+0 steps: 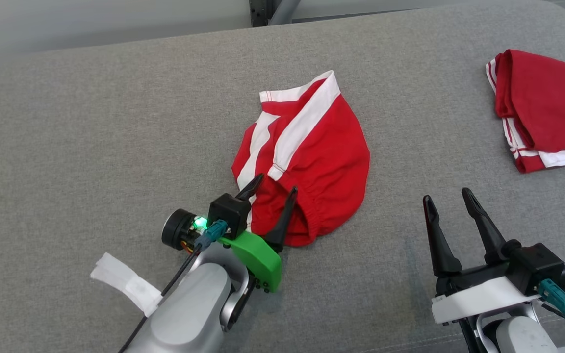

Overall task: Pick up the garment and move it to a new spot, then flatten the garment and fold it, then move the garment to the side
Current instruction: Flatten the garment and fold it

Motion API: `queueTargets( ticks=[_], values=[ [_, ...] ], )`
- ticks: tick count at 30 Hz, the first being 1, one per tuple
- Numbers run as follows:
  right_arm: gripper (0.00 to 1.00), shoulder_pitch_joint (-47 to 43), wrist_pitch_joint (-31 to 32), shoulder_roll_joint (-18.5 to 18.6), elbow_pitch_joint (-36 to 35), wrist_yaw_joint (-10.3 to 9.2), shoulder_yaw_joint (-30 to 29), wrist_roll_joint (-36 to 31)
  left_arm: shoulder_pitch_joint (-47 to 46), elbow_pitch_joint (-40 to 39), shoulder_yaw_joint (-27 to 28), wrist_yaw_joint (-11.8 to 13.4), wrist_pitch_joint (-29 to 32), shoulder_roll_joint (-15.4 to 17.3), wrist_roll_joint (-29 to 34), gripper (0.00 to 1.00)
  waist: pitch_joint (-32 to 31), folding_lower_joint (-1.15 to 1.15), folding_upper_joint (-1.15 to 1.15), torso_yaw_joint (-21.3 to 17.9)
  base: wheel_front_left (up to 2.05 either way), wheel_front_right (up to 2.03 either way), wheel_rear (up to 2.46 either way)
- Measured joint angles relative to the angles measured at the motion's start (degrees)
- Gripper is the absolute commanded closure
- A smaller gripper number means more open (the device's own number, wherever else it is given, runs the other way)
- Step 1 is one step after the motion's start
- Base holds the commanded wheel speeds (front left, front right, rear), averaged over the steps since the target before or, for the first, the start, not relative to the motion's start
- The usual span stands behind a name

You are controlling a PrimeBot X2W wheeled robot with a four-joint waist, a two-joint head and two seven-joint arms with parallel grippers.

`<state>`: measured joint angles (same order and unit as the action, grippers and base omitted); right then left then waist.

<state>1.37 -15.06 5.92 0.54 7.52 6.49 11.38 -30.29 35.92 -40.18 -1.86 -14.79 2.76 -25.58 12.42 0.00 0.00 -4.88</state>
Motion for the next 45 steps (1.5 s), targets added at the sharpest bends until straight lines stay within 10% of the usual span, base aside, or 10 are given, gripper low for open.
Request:
queueTargets(
  ticks=[2, 5, 9, 34, 45],
  values=[
    [0.00, 0.16, 0.00, -0.04, 0.09, 0.00, 0.25, 0.01, -1.38, 1.46, -0.70, 0.55, 0.00, -0.01, -0.64, 0.12, 0.52, 0.00, 0.00, -0.45, 0.00, 0.00, 0.00],
    [0.00, 0.52, 0.00, -0.12, 0.35, 0.00, 0.48, 0.02, -3.11, 3.22, -1.74, 1.15, -0.10, 0.00, -1.67, 0.63, 1.03, 0.00, 0.00, -1.00, 0.00, 0.00, 0.00],
    [0.00, 0.93, 0.00, -0.12, 0.49, 0.00, 0.55, 0.05, -4.52, 5.50, -3.20, 1.88, -0.16, 0.00, -3.22, 1.00, 1.06, 0.00, 0.00, -1.36, 0.00, 0.00, 0.00],
    [0.00, 0.23, 0.00, -2.34, 1.91, 0.00, 1.37, 1.15, -32.76, 5.66, -8.94, -5.05, -0.18, 5.01, 5.80, 1.00, -5.53, 0.00, 0.00, -7.05, 0.00, 0.00, 0.00],
    [0.00, -1.01, -0.01, -2.77, 1.52, 0.00, -0.53, 1.38, -38.54, -10.16, -28.05, -5.69, -0.25, 11.33, -1.03, 1.00, -7.76, 0.00, 0.00, -9.07, 0.00, 0.00, 0.00]
  ],
)
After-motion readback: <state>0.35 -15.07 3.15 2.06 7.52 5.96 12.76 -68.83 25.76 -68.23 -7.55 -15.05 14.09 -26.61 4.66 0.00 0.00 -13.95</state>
